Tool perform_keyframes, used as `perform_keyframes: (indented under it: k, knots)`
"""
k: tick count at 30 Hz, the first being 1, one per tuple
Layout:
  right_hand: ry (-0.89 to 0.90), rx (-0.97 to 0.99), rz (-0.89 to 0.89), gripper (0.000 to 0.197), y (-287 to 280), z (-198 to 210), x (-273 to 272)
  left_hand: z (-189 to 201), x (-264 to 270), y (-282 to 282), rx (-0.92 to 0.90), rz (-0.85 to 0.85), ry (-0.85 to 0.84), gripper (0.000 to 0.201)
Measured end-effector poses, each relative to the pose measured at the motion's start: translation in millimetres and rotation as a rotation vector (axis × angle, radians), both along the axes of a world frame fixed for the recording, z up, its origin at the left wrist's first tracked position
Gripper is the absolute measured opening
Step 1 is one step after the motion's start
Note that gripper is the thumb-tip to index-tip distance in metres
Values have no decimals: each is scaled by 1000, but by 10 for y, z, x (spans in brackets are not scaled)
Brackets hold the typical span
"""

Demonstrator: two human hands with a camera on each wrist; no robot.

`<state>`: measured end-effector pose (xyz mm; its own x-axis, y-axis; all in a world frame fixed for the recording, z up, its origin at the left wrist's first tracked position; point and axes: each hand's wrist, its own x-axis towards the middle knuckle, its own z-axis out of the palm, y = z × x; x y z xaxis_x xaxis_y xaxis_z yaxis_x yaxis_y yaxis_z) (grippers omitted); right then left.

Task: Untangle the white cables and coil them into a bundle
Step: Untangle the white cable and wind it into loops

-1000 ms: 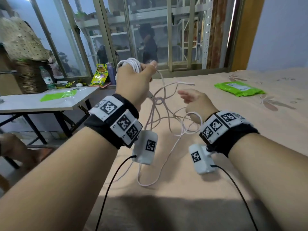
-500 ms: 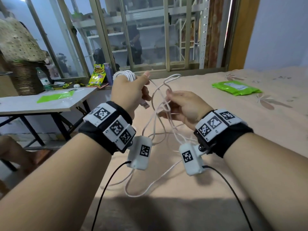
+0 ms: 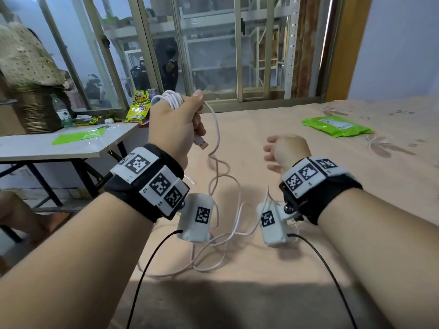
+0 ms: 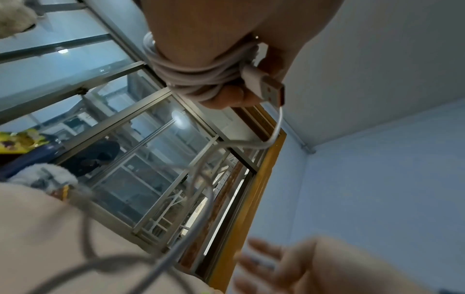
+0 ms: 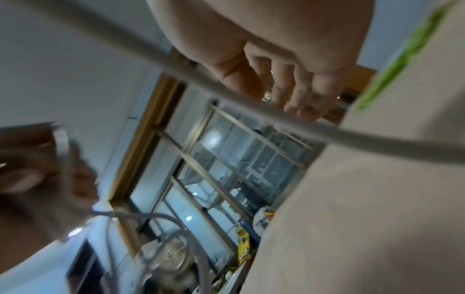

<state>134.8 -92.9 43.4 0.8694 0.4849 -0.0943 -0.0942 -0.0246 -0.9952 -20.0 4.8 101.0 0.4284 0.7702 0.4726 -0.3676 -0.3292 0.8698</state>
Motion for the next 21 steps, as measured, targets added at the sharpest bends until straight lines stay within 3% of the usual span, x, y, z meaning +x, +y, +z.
perform_keyframes:
  k: [2, 5, 8, 12, 15, 18, 19, 21]
  knots:
    - [-227, 95, -15, 34, 28, 94, -124, -14, 14, -1, 39, -9, 36, 33]
    - [-386, 223, 292, 27, 31, 263, -441, -51, 69, -14, 26, -35, 65, 30]
    - [-278, 339, 539, 16, 10, 319, -594, -52, 79, 14, -17, -22, 74, 27]
    - [-319, 274, 502, 11, 3, 294, -588, -80, 70, 64, -7, 41, 175, 31]
    - [-191, 295, 432, 16, 40, 319, -562, -100, 58, 29, -35, -11, 287, 34]
    - [-354, 205, 290, 16, 63, 299, -455, -107, -31, 4, -111, -358, 591, 47]
    - [-447, 176, 269, 17, 62, 280, -435, -100, -67, 7, -153, -541, 608, 48]
    - [-548, 151, 255, 33, 62, 227, -434, -70, -126, 18, -213, -904, 490, 41]
